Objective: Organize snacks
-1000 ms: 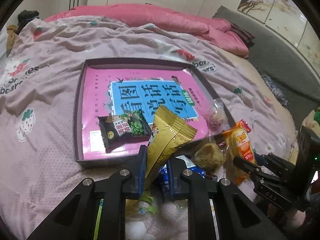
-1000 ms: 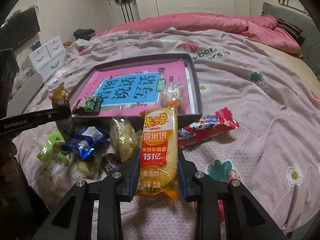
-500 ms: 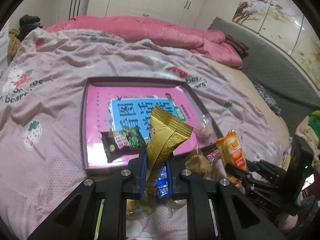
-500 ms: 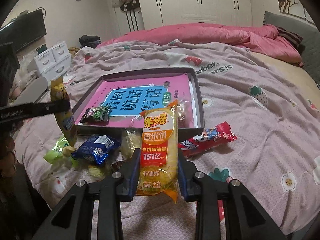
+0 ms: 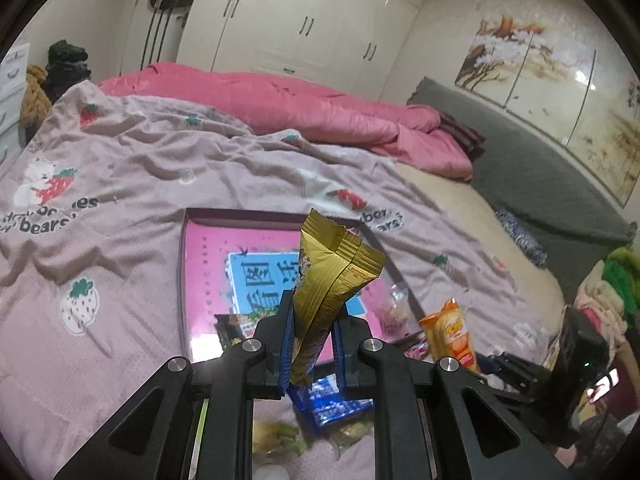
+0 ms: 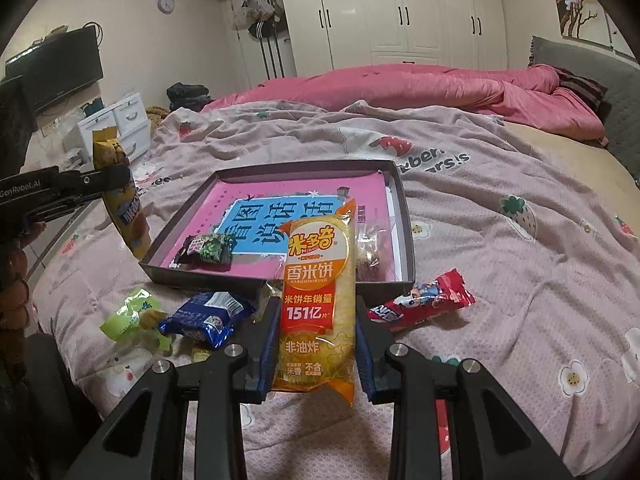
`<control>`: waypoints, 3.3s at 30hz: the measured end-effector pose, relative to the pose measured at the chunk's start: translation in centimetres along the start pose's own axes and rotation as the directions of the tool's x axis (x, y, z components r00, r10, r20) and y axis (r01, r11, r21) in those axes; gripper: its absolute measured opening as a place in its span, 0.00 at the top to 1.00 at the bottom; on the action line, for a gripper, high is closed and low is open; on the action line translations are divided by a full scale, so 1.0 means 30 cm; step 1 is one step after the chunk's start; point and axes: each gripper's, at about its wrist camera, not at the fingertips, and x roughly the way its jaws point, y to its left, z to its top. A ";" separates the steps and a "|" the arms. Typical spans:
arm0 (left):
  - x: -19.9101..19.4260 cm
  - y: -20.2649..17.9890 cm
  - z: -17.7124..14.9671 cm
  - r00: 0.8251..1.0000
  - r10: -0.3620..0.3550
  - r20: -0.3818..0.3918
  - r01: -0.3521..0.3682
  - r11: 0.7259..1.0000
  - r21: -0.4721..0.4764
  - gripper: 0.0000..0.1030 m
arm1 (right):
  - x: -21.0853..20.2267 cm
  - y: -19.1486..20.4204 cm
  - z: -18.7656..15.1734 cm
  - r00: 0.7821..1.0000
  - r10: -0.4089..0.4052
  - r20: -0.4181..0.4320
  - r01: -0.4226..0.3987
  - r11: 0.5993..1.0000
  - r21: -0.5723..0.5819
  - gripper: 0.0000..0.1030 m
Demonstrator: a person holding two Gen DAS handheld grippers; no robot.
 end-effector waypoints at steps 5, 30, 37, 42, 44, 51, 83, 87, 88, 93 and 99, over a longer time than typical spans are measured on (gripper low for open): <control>0.004 0.004 0.004 1.000 -0.010 0.011 0.010 1.000 -0.013 0.84 | -0.005 -0.005 0.012 1.000 -0.012 0.016 0.012 1.000 0.003 0.68; 0.251 0.010 0.012 0.996 -0.082 -0.046 0.077 0.992 -0.099 0.84 | 0.056 0.013 0.134 0.997 -0.021 0.074 0.021 1.000 0.001 0.68; 0.303 0.008 -0.007 0.993 -0.086 -0.080 0.078 0.992 -0.100 0.84 | 0.075 0.005 0.150 0.996 -0.038 0.074 0.037 0.999 0.016 0.68; 0.327 0.007 -0.021 0.992 -0.073 -0.107 0.064 0.994 -0.083 0.84 | 0.107 0.010 0.171 0.997 -0.043 0.065 0.042 0.999 0.017 0.68; 0.337 0.013 -0.025 0.991 -0.071 -0.115 0.062 0.994 -0.085 0.84 | 0.117 0.015 0.177 0.997 -0.050 0.063 0.049 0.999 0.014 0.68; 0.351 0.033 -0.035 0.990 -0.075 -0.120 0.064 0.994 -0.090 0.84 | 0.150 0.025 0.192 0.996 -0.072 0.055 0.072 0.997 0.005 0.68; 0.359 0.127 -0.039 0.989 -0.007 -0.147 -0.007 0.995 -0.096 0.79 | 0.392 0.035 0.207 0.993 -0.008 -0.114 0.015 0.998 0.056 0.68; 0.359 0.131 -0.039 0.988 0.000 -0.155 -0.014 0.996 -0.092 0.79 | 0.410 0.029 0.187 0.990 -0.014 -0.141 0.023 0.998 0.061 0.68; 0.362 0.130 -0.040 0.987 0.003 -0.159 -0.017 0.996 -0.089 0.78 | 0.412 0.027 0.186 0.989 -0.015 -0.144 0.024 0.998 0.061 0.68; 0.363 0.113 -0.042 0.987 0.012 -0.161 -0.023 0.998 -0.065 0.78 | 0.421 0.025 0.175 0.987 -0.014 -0.160 0.024 0.998 0.060 0.68; 0.366 0.097 -0.049 0.985 0.000 -0.170 -0.010 0.998 -0.058 0.78 | 0.422 0.027 0.169 0.986 -0.013 -0.167 0.023 0.998 0.059 0.68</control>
